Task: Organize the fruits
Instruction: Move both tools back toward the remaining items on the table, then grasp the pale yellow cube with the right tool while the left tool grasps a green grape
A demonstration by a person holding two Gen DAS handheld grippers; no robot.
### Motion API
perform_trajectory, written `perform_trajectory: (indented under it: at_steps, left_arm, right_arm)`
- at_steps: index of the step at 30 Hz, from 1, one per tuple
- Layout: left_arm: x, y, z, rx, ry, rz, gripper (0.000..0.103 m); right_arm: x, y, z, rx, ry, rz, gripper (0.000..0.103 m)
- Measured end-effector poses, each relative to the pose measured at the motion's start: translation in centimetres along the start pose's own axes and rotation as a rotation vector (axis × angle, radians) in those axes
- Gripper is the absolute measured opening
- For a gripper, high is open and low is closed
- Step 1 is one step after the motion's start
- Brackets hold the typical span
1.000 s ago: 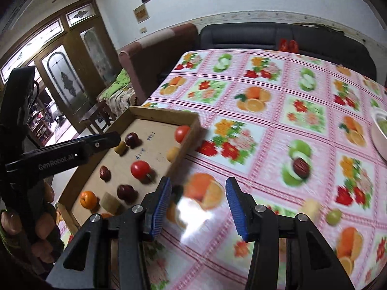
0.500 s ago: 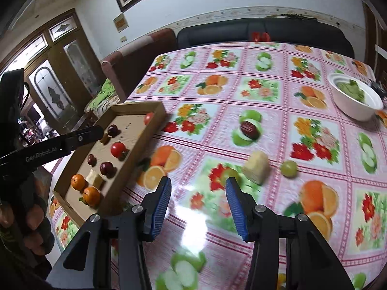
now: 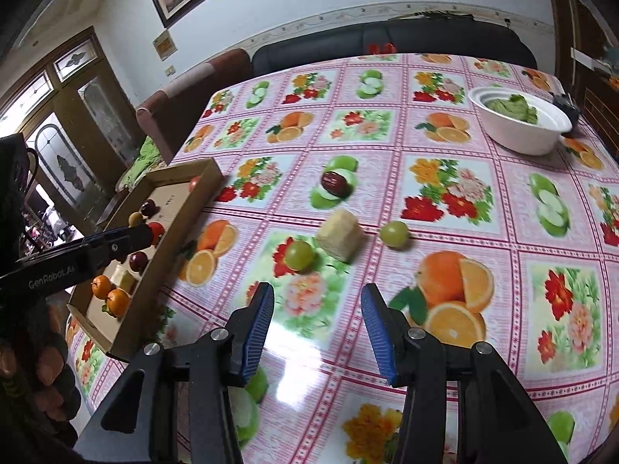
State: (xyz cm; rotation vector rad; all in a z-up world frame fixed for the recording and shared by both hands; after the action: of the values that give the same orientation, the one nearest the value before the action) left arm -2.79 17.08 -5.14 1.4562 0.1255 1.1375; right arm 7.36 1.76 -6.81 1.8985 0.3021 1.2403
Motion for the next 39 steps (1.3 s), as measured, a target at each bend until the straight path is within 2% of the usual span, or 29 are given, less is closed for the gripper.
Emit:
perform_trajectory:
  at_steps: [9,21,28,32,35,36,37,39]
  left_arm:
    - [-1.3,-1.6,2.5,-0.048,-0.056,-0.054,0.048]
    - [-2.3,-5.0,6.6,-0.176,-0.112,-0.134,0.048]
    - [-2.5,-7.6,8.0,-0.225,-0.122,-0.182,0.048]
    - [-2.2,-8.2,8.5,-0.246,-0.125,-0.169,0.048]
    - [-1.8,-8.9,8.8,-0.232,-0.142,-0.16,0.047]
    - [-1.8,-9.2,8.9,-0.24,-0.146,-0.168,0.046]
    - [-1.8,-9.4,9.0,-0.247,-0.147,-0.173,0.04]
    - [-1.7,-9.7,9.0,-0.25,-0.153,-0.167,0.038]
  right_arm:
    - [-0.7,-0.1,2.1,-0.037,-0.025,-0.005,0.049]
    - [-1.1,-0.8,5.8,-0.138,-0.036,-0.019,0.049]
    - [-0.8,-2.1,7.5,-0.141,-0.057,-0.035,0.049]
    - [-0.4,-3.0,7.6,-0.14,-0.04,-0.048,0.049]
    - [-0.3,-3.6,7.8,-0.13,-0.04,-0.062,0.047]
    - [-0.4,-3.8,7.9,-0.131,-0.043,-0.065,0.046]
    - [-0.3,-3.9,8.0,-0.134,-0.042,-0.065,0.045]
    - [-0.3,-3.9,8.1,-0.134,-0.044,-0.062,0.043]
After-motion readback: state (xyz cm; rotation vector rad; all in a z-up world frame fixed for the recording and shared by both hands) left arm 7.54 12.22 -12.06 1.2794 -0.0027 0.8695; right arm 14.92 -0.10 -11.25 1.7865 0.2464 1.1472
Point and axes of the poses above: each gripper's, at about its wrist camera, not at the fingertips, and y roughly against the way its jaws point, z to its right, x to its top, the point moved 5 cm from there along -y, roughly the way its jaws point, and after that the axes turned 10 degrees about y, right-handed, at the moved point
